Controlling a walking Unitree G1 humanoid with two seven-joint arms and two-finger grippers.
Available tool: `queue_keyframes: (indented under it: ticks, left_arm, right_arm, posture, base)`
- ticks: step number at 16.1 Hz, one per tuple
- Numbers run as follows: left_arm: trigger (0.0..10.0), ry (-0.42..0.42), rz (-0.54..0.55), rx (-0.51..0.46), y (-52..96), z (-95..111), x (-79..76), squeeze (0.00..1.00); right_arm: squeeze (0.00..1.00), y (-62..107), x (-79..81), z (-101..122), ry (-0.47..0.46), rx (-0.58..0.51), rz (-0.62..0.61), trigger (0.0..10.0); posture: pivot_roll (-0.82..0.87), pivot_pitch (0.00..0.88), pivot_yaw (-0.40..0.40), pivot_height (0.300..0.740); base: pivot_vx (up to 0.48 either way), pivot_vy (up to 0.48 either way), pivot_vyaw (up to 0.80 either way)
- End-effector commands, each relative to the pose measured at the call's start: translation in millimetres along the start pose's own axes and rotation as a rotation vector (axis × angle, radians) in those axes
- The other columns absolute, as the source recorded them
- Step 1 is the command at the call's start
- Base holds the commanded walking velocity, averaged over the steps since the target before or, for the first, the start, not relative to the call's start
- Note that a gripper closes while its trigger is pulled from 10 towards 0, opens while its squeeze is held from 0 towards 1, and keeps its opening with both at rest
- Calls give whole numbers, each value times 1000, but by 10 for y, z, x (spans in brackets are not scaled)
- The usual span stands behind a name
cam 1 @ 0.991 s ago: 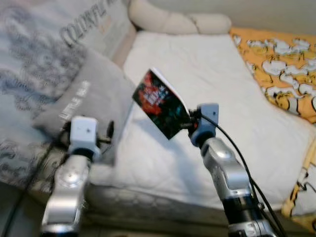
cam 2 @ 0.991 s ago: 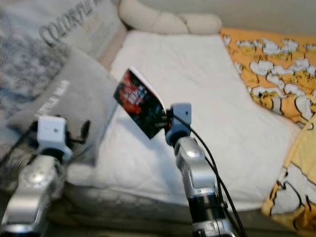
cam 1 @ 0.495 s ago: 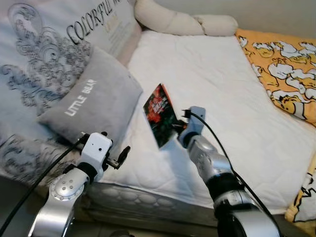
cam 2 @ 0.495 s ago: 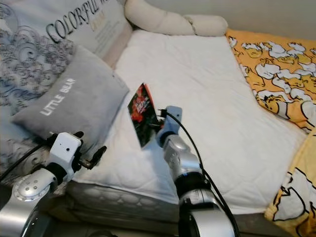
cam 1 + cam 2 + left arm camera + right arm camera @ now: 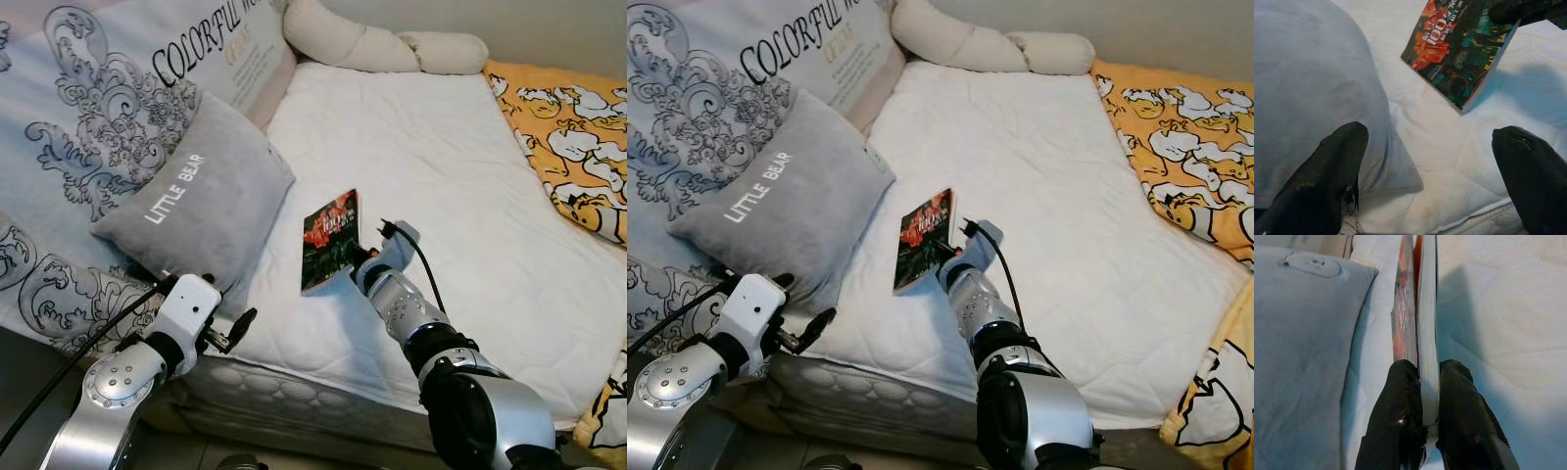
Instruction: Clean up the room
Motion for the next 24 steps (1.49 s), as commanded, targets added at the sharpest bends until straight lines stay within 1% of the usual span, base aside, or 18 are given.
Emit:
queue_keyframes:
  ticks: [1, 3, 5, 6, 7, 8, 11, 12, 14, 16, 17, 18, 19, 20, 21, 22, 23, 24]
  left_arm:
    - [10000, 0, -18, 7, 16, 3, -27, 388]
    - [10000, -5, -28, 14, 13, 0, -47, 388]
    - [10000, -5, -28, 14, 11, 14, -44, 388]
    - [10000, -5, -31, 15, 9, 19, -48, 388]
    - [10000, -5, -37, 16, 5, 18, -57, 388]
    - [10000, -5, -42, 17, 2, 17, -62, 388]
    - [10000, -6, -42, 20, -11, 13, -58, 384]
    - [10000, -6, -33, 23, -24, 4, -44, 388]
    - [10000, 9, -28, 6, -63, 36, -51, 388]
    - [10000, 64, -17, -19, -107, 51, -49, 388]
    - [10000, 91, -11, -25, -113, 41, -48, 384]
    - [10000, 160, 13, -37, -122, 2, -30, 392]
    - [10000, 191, 27, -42, -126, -19, -22, 392]
    - [10000, 208, 73, -26, -145, -118, 9, 388]
    - [10000, 214, 141, -49, -177, -88, 82, 388]
    - [10000, 222, 209, -87, -205, -23, 157, 396]
    - [10000, 223, 233, -102, -215, 3, 180, 400]
    - [10000, 233, 268, -127, -238, 59, 191, 400]
  right_arm:
    - [0, -24, 259, -74, -17, 28, 58, 10000]
    - [0, -11, 73, -161, 21, 58, -8, 10000]
    - [0, 3, -48, -206, 47, 85, -45, 10000]
    - [47, 10, -116, -196, 47, 85, -64, 10000]
    - [765, 15, -177, -168, 35, 77, -83, 10000]
    - [1000, 16, -199, -149, 25, 72, -91, 10000]
    - [1000, 23, -266, -120, 47, 69, -117, 10000]
    - [1000, 34, -330, -125, 70, 75, -139, 10000]
    - [1000, 90, -578, -138, 95, 78, -190, 10000]
    - [1000, 165, -841, -156, 80, 86, -245, 10000]
    - [1000, 184, -891, -183, 95, 99, -253, 10000]
    - [1000, 226, -997, -225, 163, 120, -263, 10000]
    - [1000, 246, -1047, -237, 199, 125, -268, 10000]
    - [1000, 326, -1242, -205, 220, 102, -281, 10000]
    - [1000, 376, -1354, -69, 264, 54, -282, 10000]
    - [1000, 414, -1365, 141, 335, -35, -258, 10000]
    - [1000, 433, -1337, 234, 369, -79, -236, 10000]
    - [1000, 570, -1158, 540, 439, -235, -168, 10000]
  posture:
    - [182, 0, -17, 740]
    - [189, 0, -16, 740]
    - [188, 0, -14, 740]
    - [187, 0, -11, 740]
    - [186, 0, -9, 740]
    - [186, 0, -9, 740]
    - [185, 0, -8, 740]
    - [187, 0, -10, 740]
    - [183, 0, -11, 740]
    - [148, 0, 7, 740]
    - [142, 0, 10, 740]
    - [110, 0, 27, 740]
    - [110, 0, 27, 740]
    - [66, 0, 35, 740]
    - [53, 0, 33, 740]
    - [42, 0, 30, 740]
    - [42, 0, 30, 740]
    - [15, 0, 40, 740]
  base:
    - [0, 0, 0]
    - [0, 0, 0]
    - [0, 0, 0]
    - [0, 0, 0]
    - [0, 0, 0]
    - [0, 0, 0]
    - [0, 0, 0]
    - [0, 0, 0]
    - [0, 0, 0]
    - [0, 0, 0]
    - [0, 0, 0]
    - [0, 0, 0]
    - [0, 0, 0]
    - [0, 0, 0]
    - [0, 0, 0]
    - [0, 0, 0]
    - [0, 0, 0]
    - [0, -292, 0]
Point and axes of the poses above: a point about 5 cm out from each wrist's last joint towards the gripper, its own y axis pointing back from the gripper into the wrist, its own z axis along the axis of the wrist's last joint, x = y × z, the point moved 6 cm from there along -y, pointing out of the wrist towards the gripper, and after that the axes turned 4 degrees about y, right-handed, at the moved point
